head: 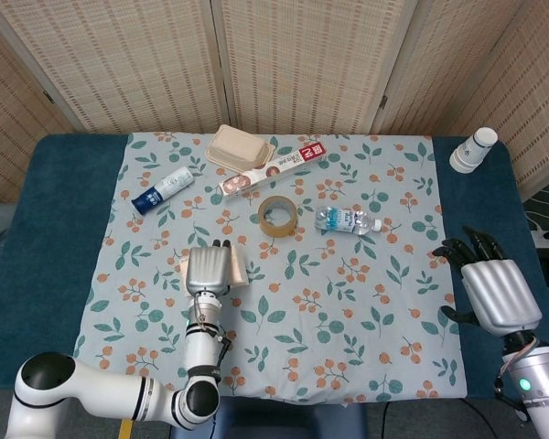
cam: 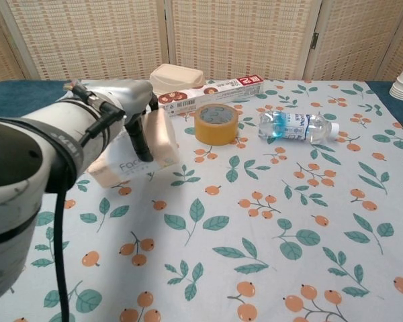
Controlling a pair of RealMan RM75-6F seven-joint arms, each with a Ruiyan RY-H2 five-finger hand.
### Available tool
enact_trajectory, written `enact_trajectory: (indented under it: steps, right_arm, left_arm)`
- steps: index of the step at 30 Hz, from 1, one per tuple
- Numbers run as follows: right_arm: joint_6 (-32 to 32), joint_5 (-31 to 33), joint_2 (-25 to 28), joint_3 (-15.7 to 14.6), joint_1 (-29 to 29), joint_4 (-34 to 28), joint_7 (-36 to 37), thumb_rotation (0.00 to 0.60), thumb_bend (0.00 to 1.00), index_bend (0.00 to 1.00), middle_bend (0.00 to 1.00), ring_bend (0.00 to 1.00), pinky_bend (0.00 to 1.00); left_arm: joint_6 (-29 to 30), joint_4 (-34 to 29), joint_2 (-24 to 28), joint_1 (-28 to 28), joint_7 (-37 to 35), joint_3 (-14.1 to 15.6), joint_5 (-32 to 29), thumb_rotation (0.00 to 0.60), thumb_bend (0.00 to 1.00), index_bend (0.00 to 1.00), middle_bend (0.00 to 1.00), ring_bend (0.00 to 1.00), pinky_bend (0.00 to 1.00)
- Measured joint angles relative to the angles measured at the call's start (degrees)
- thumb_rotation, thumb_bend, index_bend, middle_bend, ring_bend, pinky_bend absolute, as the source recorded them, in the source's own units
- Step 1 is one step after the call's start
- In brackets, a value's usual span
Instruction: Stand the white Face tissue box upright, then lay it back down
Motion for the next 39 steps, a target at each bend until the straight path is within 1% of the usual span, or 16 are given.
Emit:
enact_trajectory:
  steps: [3, 9, 10, 13, 16, 19, 22, 26, 32, 36, 39]
  right_arm:
    - [-0.1, 0.1, -0.1, 0.0, 0.1, 0.0, -0.1, 0.600, 0.07, 0.28, 0.19, 0.05, 0.10]
    - [-0.7, 0.6, -0.6, -0.1, 0.3, 0.1, -0.7, 0.600, 0.07, 0.28, 0.19, 0.05, 0.10]
    - [-0.9, 0.8, -0.7, -0.1, 0.4, 0.2, -0.8, 0.600, 0.07, 0.28, 0.19, 0.05, 0.10]
    - [-1.1, 1.1, -1.0, -0.1, 0.6, 0.2, -1.4, 0.600, 0.07, 0.28, 0.19, 0.05, 0.10]
    - [-1.2, 1.3, -1.3, -0.2, 0.7, 0.2, -2.1, 0.600, 0.07, 0.28, 0.19, 0.05, 0.10]
    - [-1.1, 1.5, -1.6, -0.3, 0.8, 0.2, -2.6, 0.600, 0.07, 0.28, 0.19, 0.05, 0.10]
    - [-1.1, 1.7, -1.9, -0.4, 0.8, 0.1, -3.2, 0.600, 0.07, 0.28, 0.19, 0.05, 0.10]
    - [-1.2, 2.2, -2.3, -0.4, 1.0, 0.2, -3.8, 0.600, 0.07, 0.28, 0.19, 0.05, 0.10]
    - [-1.5, 2.9, -2.8, -0.5, 1.4, 0.6, -4.3, 0.600, 0.07, 0.28, 0.19, 0.05, 0.10]
    - [-1.6, 3.3, -3.1, -0.4, 1.6, 0.8, -4.5, 0.600, 0.07, 0.28, 0.19, 0.05, 0.10]
    - [-1.9, 3.8, -3.4, -0.4, 1.8, 1.0, -4.8, 0.600, 0.07, 0.28, 0.19, 0.05, 0.10]
  left_arm:
    - [-1.2, -0.6, 0.8, 1.8, -8.4, -0.5, 4.9, 0.600, 0.27, 0.52, 0.72, 1.00, 1.00]
    - [-2.6, 1.3, 1.7, 6.9, -30.0, -0.2, 18.1, 0.600, 0.26, 0.51, 0.72, 1.00, 1.00]
    - [-2.7, 2.1, 1.8, 8.0, -34.3, -0.1, 20.7, 0.600, 0.26, 0.51, 0.72, 1.00, 1.00]
    - [-2.4, 4.7, 1.6, 11.0, -44.2, 0.2, 26.3, 0.600, 0.25, 0.49, 0.71, 1.00, 1.00]
    - [-1.8, 8.1, 0.9, 14.2, -52.4, 0.4, 30.1, 0.600, 0.25, 0.48, 0.70, 1.00, 1.00]
    - [-1.6, 12.3, -0.1, 17.3, -58.4, 0.9, 32.5, 0.600, 0.24, 0.46, 0.69, 1.00, 1.00]
    - [-1.8, 15.5, -1.2, 19.8, -61.6, 1.3, 33.3, 0.600, 0.24, 0.46, 0.68, 1.00, 1.00]
    - [-2.8, 18.2, -2.5, 21.8, -64.6, 0.7, 33.3, 0.600, 0.24, 0.46, 0.68, 1.00, 1.00]
    - [-3.8, 20.5, -3.8, 22.7, -67.5, -2.9, 32.2, 0.600, 0.23, 0.44, 0.67, 1.00, 1.00]
    - [-4.5, 22.6, -4.9, 23.2, -69.2, -3.8, 32.0, 0.600, 0.23, 0.44, 0.66, 1.00, 1.00]
    - [-5.2, 23.8, -5.7, 24.0, -70.5, -3.9, 31.9, 0.600, 0.22, 0.43, 0.65, 1.00, 1.00]
